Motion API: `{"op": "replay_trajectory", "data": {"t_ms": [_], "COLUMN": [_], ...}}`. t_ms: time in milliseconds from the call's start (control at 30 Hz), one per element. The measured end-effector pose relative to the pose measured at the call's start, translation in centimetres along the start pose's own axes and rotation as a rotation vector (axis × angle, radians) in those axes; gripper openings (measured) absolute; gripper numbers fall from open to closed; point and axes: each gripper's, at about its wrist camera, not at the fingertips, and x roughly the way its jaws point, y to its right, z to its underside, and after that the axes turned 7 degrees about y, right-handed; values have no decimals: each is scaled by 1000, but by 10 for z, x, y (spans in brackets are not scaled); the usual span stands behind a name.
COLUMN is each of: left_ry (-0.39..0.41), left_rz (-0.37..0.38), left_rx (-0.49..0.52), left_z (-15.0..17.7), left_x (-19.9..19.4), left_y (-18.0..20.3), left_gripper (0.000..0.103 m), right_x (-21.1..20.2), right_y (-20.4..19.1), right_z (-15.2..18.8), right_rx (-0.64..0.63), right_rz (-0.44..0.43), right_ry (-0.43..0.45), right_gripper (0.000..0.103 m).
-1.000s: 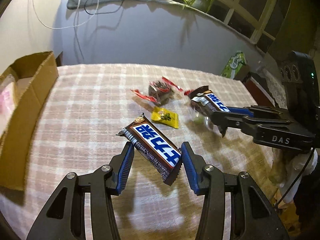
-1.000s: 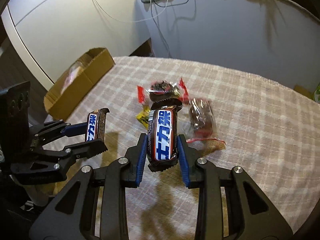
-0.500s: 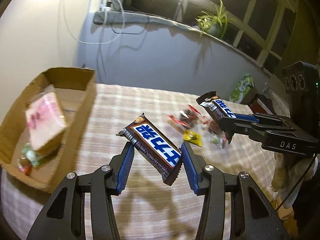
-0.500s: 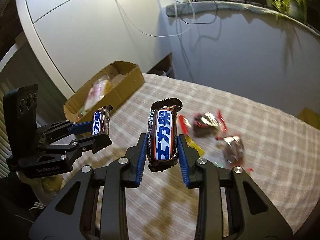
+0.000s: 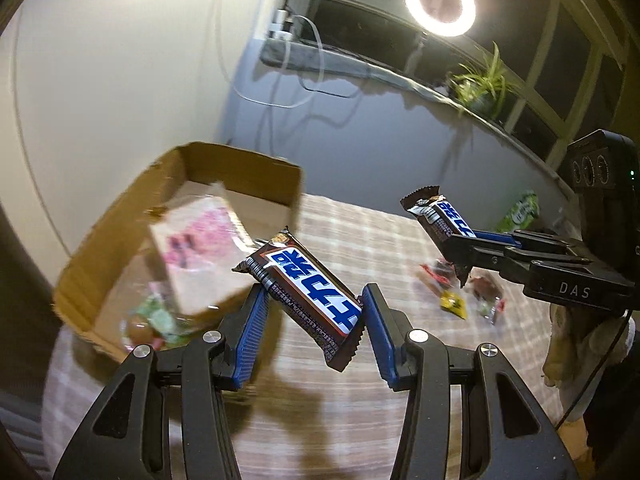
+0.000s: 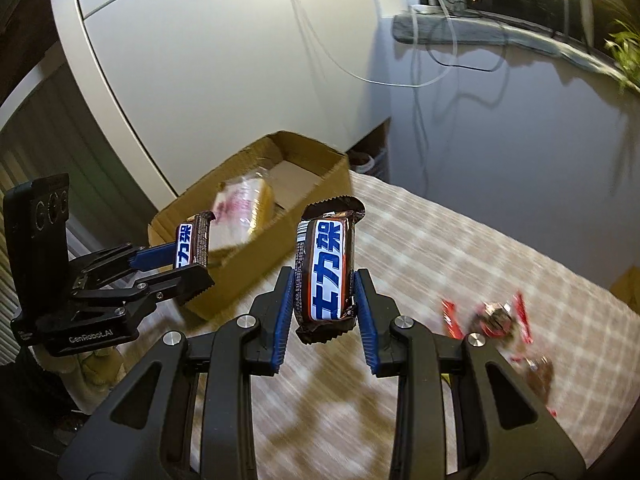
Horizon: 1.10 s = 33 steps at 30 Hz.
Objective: Organize snacks
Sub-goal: 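Carry both Snickers bars into the box and open both tools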
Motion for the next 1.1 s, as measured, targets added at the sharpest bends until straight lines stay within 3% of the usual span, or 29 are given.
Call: {"op": "replay_trajectory", "data": {"t_ms": [433,1100], "left_ry": [14,12], "left_rz": [-70,-99], "left_rx": [-27,-29], "left_z": [-18,-35], "left_x": [2,25], "left_y": [-54,-79], "left_gripper": [47,47], "right_x": [69,153], "right_y": [-36,-43], "right_z": [-37,-67], "right_rx": [-44,-69], "right_rz": [-36,-30], "right_ry": [-23,-90], "right_gripper": [31,31]}}
